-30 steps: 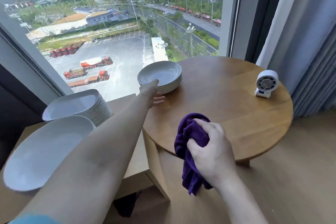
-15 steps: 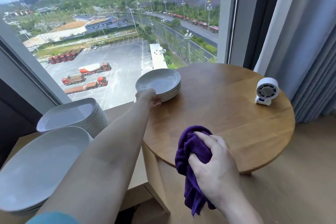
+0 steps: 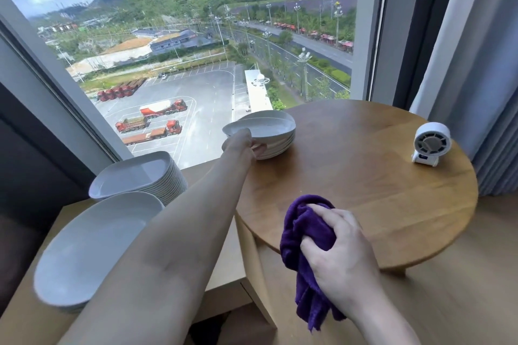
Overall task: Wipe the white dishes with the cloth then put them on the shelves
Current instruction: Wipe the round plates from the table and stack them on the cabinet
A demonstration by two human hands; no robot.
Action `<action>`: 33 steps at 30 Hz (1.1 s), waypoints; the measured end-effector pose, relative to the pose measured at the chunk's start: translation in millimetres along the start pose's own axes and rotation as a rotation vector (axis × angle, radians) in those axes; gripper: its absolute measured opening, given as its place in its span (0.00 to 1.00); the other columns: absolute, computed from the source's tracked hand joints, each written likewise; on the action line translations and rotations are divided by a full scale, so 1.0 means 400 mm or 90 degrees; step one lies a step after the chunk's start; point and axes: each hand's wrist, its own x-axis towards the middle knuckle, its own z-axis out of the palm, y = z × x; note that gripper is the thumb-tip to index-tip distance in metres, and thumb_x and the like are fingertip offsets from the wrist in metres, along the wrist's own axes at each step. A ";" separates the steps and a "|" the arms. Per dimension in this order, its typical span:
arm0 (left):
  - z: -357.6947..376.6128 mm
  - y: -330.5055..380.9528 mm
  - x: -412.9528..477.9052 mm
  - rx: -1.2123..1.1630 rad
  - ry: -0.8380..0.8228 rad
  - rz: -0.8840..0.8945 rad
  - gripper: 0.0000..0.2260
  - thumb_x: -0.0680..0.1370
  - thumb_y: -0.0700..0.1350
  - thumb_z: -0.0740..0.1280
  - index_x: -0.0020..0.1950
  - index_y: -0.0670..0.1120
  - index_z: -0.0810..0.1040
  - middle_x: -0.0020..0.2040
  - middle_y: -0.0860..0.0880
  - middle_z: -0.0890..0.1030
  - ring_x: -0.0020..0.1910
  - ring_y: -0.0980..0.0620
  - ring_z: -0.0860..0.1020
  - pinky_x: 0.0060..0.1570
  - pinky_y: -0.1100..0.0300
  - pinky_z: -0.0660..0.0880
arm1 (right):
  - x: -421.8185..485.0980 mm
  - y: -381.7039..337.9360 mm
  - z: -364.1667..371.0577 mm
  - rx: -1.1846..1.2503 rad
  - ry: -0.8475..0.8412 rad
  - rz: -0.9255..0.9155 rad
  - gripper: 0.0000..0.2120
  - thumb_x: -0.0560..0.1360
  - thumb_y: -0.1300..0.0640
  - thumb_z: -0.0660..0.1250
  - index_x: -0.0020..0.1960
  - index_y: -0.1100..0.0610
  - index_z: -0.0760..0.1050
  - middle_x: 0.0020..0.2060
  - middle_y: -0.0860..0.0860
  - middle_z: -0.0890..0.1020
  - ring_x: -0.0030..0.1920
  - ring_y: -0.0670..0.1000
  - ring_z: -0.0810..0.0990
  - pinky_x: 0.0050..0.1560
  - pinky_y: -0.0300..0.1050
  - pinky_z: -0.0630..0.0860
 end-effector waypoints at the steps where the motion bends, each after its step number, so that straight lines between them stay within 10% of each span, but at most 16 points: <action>1: -0.006 0.012 -0.011 -0.028 0.004 0.004 0.23 0.77 0.29 0.64 0.72 0.39 0.73 0.64 0.37 0.78 0.48 0.40 0.80 0.39 0.45 0.85 | 0.000 -0.001 0.000 0.002 -0.002 -0.001 0.23 0.73 0.54 0.70 0.66 0.40 0.76 0.61 0.38 0.73 0.59 0.39 0.75 0.49 0.22 0.66; 5: -0.049 0.038 -0.070 -0.070 -0.012 0.014 0.23 0.76 0.28 0.66 0.71 0.38 0.75 0.72 0.37 0.74 0.46 0.43 0.76 0.33 0.46 0.84 | 0.000 -0.008 -0.005 0.024 -0.005 -0.005 0.23 0.73 0.56 0.71 0.66 0.42 0.77 0.61 0.40 0.73 0.59 0.40 0.75 0.56 0.32 0.67; 10: -0.168 0.011 -0.169 -0.039 -0.094 0.063 0.27 0.79 0.28 0.61 0.77 0.43 0.71 0.68 0.36 0.76 0.47 0.40 0.81 0.52 0.41 0.84 | -0.005 -0.030 -0.018 0.064 0.024 -0.042 0.21 0.72 0.57 0.71 0.60 0.37 0.78 0.58 0.40 0.75 0.56 0.32 0.73 0.51 0.21 0.65; 17: -0.419 -0.094 -0.409 0.007 -0.151 0.075 0.31 0.80 0.29 0.65 0.80 0.49 0.66 0.67 0.35 0.79 0.43 0.36 0.87 0.42 0.45 0.86 | -0.081 -0.084 0.009 0.126 0.075 -0.092 0.19 0.71 0.56 0.72 0.59 0.40 0.78 0.57 0.43 0.78 0.55 0.31 0.74 0.51 0.19 0.64; 21: -0.566 -0.147 -0.546 0.005 -0.172 0.089 0.31 0.81 0.32 0.68 0.81 0.53 0.65 0.68 0.37 0.79 0.47 0.36 0.87 0.42 0.50 0.85 | -0.156 -0.123 0.040 0.148 0.087 -0.135 0.23 0.70 0.55 0.70 0.64 0.44 0.78 0.60 0.43 0.77 0.59 0.41 0.76 0.61 0.35 0.70; 33: -0.931 -0.297 -0.759 0.045 -0.213 0.106 0.32 0.76 0.41 0.76 0.78 0.55 0.70 0.60 0.41 0.86 0.58 0.40 0.85 0.53 0.43 0.84 | -0.380 -0.080 0.163 -0.148 -0.250 -0.204 0.27 0.73 0.51 0.72 0.71 0.41 0.72 0.67 0.43 0.69 0.64 0.49 0.73 0.65 0.42 0.69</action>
